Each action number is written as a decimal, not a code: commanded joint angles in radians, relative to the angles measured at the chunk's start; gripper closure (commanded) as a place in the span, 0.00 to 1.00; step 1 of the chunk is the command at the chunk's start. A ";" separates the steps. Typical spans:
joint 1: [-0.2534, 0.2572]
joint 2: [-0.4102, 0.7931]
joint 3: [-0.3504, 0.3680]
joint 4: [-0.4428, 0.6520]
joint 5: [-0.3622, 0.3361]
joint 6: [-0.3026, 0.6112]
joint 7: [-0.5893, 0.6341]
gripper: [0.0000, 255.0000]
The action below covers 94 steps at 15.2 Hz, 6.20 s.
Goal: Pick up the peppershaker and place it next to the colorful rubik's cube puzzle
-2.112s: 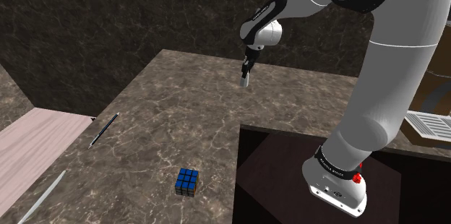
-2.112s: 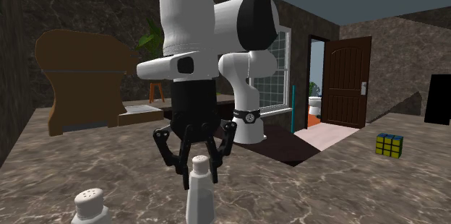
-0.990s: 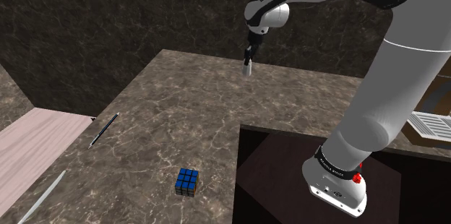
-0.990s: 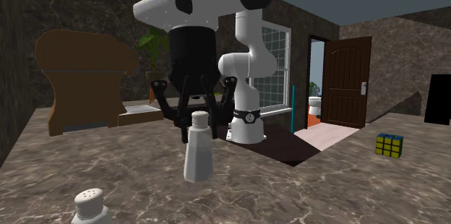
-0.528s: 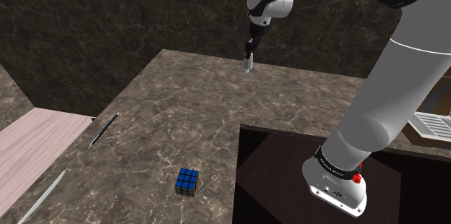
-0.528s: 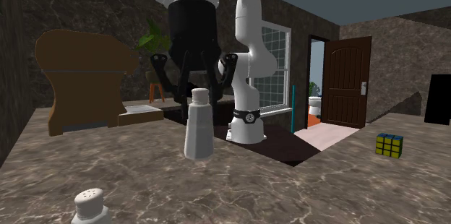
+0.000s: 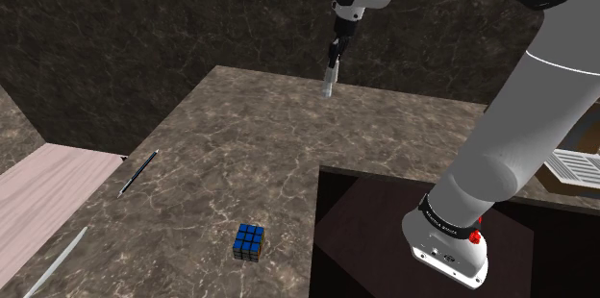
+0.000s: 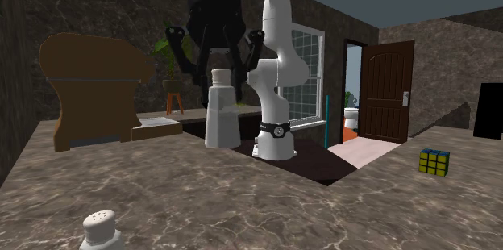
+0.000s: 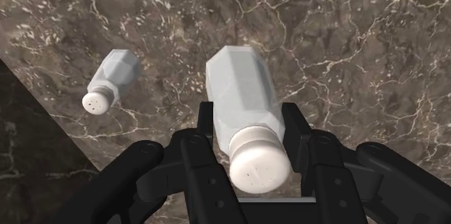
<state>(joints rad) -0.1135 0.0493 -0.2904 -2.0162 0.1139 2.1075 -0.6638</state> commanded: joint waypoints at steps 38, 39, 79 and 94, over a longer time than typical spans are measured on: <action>0.335 -0.486 0.552 -0.445 0.037 0.020 0.850 1.00; 0.344 -0.481 0.572 -0.439 0.042 0.020 0.876 1.00; 0.341 -0.147 0.711 -0.617 -0.028 0.531 1.035 1.00; 0.362 -0.286 0.689 -0.596 0.039 0.376 0.985 0.00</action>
<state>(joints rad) 0.2470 -0.2266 0.4019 -2.6101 0.1472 2.4928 0.3264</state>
